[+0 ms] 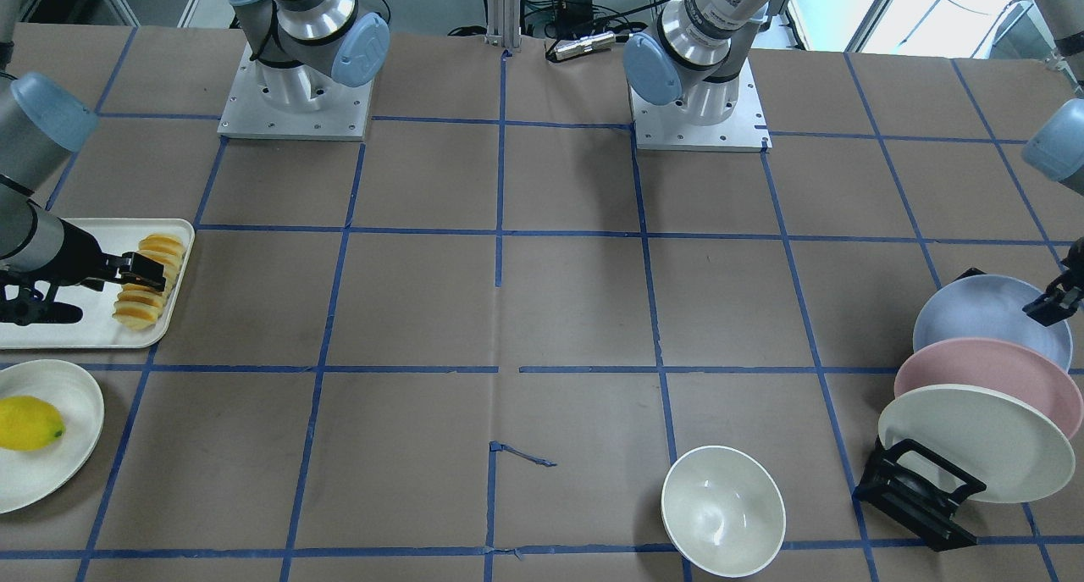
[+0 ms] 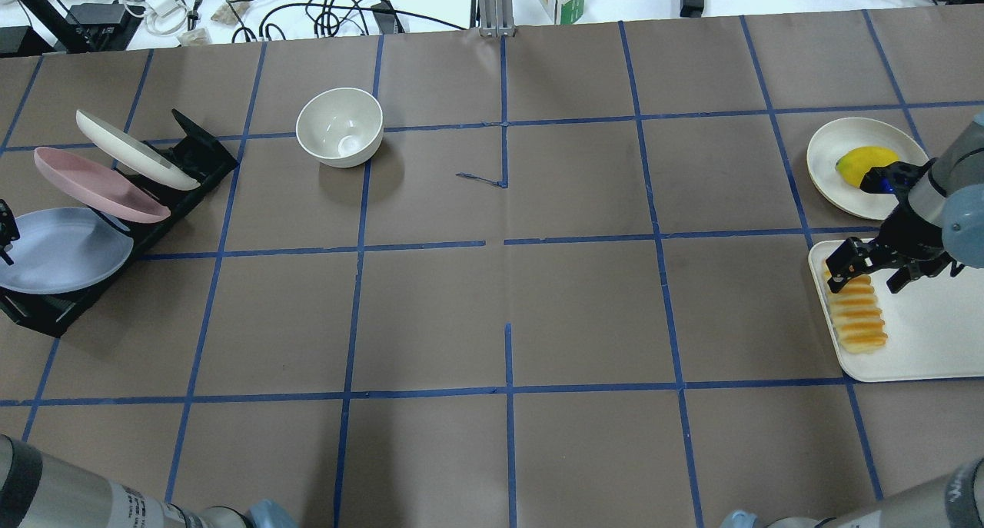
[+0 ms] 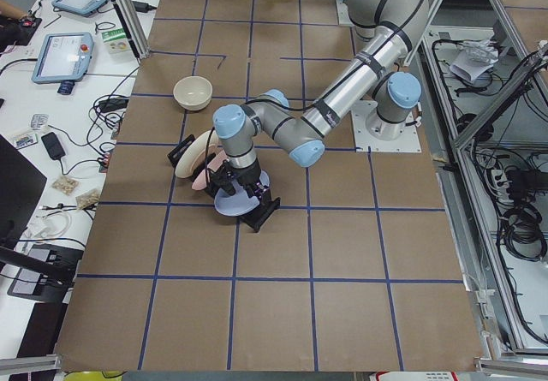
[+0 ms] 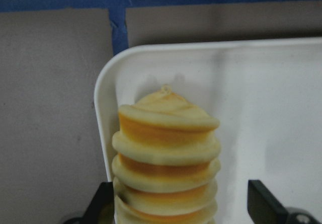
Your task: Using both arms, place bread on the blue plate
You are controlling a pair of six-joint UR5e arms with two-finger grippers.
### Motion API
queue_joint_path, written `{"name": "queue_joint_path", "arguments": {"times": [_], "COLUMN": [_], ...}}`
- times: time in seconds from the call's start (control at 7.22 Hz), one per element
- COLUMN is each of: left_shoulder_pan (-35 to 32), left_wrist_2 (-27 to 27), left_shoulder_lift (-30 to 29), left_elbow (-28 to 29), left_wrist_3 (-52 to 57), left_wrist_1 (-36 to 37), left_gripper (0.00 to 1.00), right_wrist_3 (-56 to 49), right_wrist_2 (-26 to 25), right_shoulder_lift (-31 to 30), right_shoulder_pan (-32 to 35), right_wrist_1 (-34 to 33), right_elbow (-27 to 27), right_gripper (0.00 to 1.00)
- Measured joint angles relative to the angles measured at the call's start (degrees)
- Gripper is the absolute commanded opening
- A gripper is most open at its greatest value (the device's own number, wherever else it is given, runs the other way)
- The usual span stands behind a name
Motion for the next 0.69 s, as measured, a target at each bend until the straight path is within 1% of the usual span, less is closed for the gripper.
{"name": "queue_joint_path", "arguments": {"times": [0.14, 0.28, 0.55, 0.69], "left_shoulder_pan": [0.03, 0.07, 0.74, 1.05], "left_wrist_2": [-0.03, 0.17, 0.43, 0.45], "left_shoulder_lift": [0.03, 0.07, 0.56, 1.57], "left_elbow": [0.01, 0.19, 0.67, 1.01], "left_wrist_3": [0.71, 2.63, 7.44, 10.24], "left_wrist_1": [-0.85, -1.23, -2.20, -4.52], "left_gripper": [0.00, 0.00, 0.00, 0.00], "right_wrist_3": [0.12, 0.24, 0.43, 0.49], "right_wrist_2": [0.00, 0.00, -0.08, -0.23], "right_shoulder_lift": [0.25, 0.37, 0.05, -0.38], "right_shoulder_pan": [0.00, 0.00, 0.00, 0.01], "right_wrist_1": [0.21, 0.37, 0.61, 0.80], "right_elbow": [-0.01, -0.06, -0.44, -1.02], "right_gripper": [0.09, 0.00, 0.00, 0.00]}}
